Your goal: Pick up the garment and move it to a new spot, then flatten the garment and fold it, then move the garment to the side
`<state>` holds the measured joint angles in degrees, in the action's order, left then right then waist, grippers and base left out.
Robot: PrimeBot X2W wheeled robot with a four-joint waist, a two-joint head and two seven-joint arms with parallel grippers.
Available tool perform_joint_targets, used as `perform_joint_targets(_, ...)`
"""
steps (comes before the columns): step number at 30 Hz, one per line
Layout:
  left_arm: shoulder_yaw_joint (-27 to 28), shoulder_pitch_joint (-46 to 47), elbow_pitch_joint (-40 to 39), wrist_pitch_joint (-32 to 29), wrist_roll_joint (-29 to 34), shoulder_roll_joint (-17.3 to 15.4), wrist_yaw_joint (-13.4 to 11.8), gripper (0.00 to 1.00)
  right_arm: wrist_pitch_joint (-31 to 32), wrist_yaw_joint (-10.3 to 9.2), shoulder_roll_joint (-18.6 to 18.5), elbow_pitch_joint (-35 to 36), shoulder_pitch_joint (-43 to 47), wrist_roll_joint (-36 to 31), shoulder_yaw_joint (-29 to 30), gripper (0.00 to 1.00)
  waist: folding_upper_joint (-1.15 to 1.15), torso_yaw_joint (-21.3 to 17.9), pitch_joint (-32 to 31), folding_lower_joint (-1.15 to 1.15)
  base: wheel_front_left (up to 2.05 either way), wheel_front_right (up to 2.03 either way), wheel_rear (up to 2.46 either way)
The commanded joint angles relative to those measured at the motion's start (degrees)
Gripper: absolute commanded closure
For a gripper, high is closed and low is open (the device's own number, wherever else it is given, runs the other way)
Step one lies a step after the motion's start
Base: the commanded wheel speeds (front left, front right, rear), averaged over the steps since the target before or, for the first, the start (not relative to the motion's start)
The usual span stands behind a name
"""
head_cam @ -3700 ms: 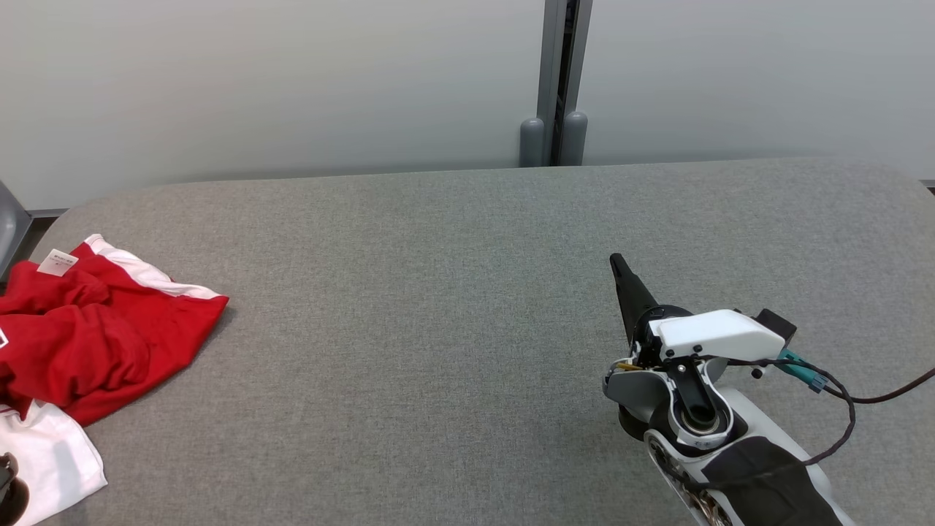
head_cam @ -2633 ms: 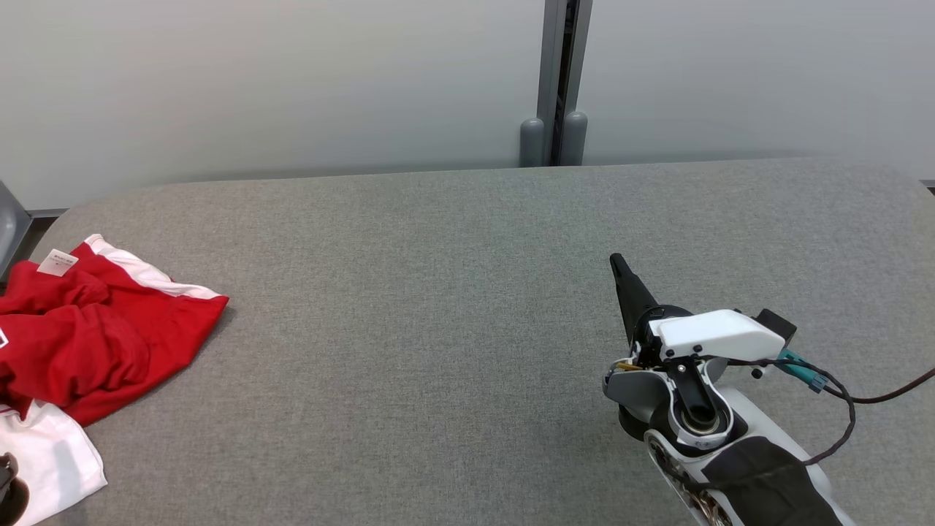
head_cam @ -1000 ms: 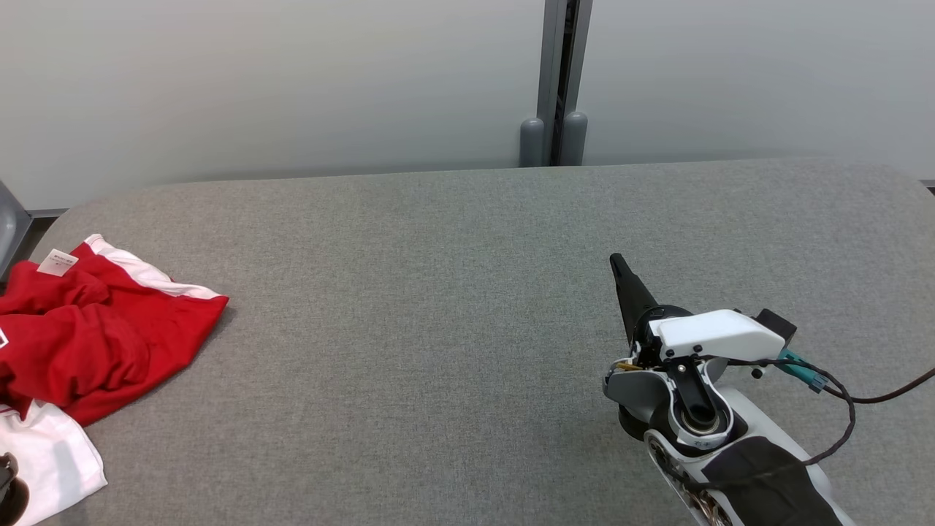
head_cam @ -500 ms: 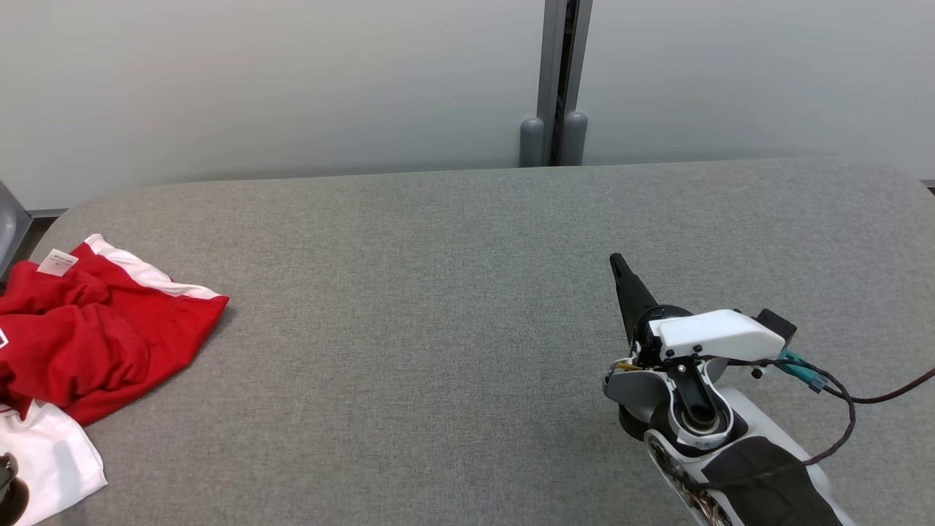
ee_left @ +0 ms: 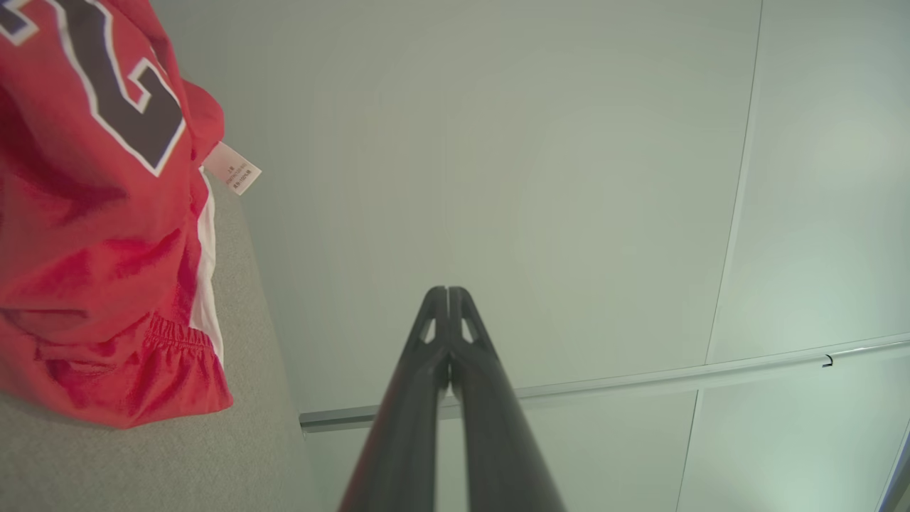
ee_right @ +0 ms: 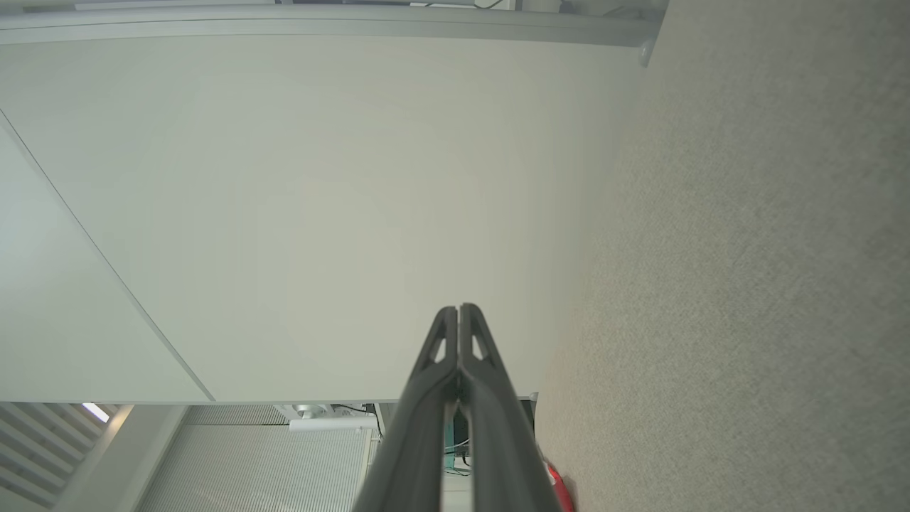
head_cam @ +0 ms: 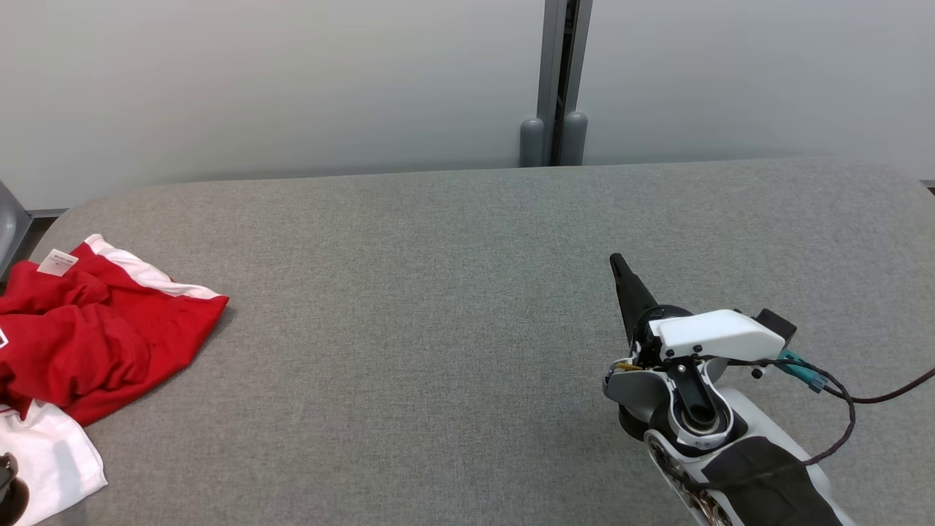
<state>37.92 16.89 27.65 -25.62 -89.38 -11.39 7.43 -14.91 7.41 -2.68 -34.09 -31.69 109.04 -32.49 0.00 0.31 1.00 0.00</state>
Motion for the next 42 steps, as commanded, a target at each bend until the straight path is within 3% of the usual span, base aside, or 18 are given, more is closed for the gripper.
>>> perform_joint_targets(1, -0.07, -0.01, -0.10, 0.16, -0.24, -0.16, 0.18, 1.00, -0.22, 0.19, -0.55, 0.01, -0.43, 0.19, -0.11, 1.00, 0.00, 0.00, 0.00, 0.00, 0.00, 0.00, 0.00)
perform_joint_targets(17, -0.07, -0.01, -0.10, 0.16, -0.24, -0.16, 0.18, 1.00, -0.22, 0.19, -0.55, 0.01, -0.43, 0.19, -0.11, 1.00, 0.00, 0.00, 0.00, 0.00, 0.00, 0.00, 0.00)
perform_joint_targets(18, 0.00, 0.00, 0.01, 0.02, 0.00, 0.02, 0.00, 0.00, 0.00, 0.00, -0.01, -0.01, 0.00, -0.01, -0.01, 0.00, 0.00, 0.00, 0.00, 0.00, 0.00, 0.00, 0.00)
perform_joint_targets(22, -0.27, -1.64, 1.09, 0.39, 0.02, 1.91, -0.01, 0.00, 0.02, -0.03, 0.12, -0.48, 2.80, -0.32, 0.13, 0.00, 0.00, -0.01, 0.00, 0.00, 0.00, 0.00, 0.00)
perform_joint_targets(42, -8.49, -3.93, -6.05, 10.38, 1.76, 3.41, 0.01, 0.00, -0.01, 0.02, 0.04, 9.08, 8.08, -8.93, 7.70, 0.00, 0.00, -0.01, 0.08, 0.00, 0.00, 0.00, 0.00)
